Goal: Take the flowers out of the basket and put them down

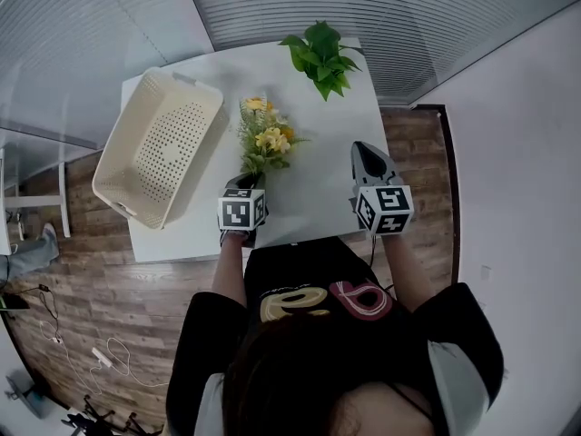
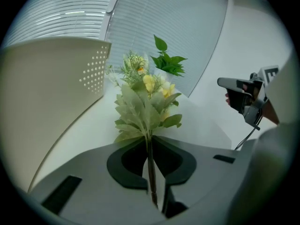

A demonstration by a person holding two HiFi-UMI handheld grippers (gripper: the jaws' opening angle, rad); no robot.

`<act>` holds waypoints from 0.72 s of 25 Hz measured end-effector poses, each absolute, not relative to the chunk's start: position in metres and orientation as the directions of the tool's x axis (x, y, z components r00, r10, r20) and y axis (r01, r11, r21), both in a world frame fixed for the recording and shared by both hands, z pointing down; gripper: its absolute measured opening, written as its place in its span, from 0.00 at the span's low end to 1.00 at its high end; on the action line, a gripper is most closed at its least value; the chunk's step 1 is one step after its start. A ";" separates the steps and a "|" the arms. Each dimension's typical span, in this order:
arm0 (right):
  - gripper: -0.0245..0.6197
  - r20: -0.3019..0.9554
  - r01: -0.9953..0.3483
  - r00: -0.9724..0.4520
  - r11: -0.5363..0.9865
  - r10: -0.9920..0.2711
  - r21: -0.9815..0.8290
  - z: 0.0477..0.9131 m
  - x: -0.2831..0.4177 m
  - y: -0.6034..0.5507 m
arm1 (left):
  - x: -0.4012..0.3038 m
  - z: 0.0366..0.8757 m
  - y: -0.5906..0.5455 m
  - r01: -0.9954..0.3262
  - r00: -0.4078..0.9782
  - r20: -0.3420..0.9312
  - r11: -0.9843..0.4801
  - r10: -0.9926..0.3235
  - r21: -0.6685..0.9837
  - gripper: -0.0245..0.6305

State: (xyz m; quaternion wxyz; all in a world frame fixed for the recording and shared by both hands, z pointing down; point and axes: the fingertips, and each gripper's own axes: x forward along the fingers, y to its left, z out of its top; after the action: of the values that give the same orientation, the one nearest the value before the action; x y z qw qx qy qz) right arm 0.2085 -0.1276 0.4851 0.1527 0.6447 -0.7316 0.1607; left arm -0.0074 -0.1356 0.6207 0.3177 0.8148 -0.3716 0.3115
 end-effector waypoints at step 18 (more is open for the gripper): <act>0.05 0.448 -0.992 -0.123 0.117 -0.885 -0.040 0.494 0.202 -0.131 | -0.014 0.641 -0.137 -0.804 0.511 0.782 -0.520 -0.356 0.289 0.11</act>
State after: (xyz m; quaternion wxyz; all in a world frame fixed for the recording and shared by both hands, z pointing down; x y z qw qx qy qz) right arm 0.2022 -0.1310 0.4935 0.1592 0.6428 -0.7303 0.1677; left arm -0.0145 -0.1371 0.6409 0.3316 0.8036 -0.3608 0.3378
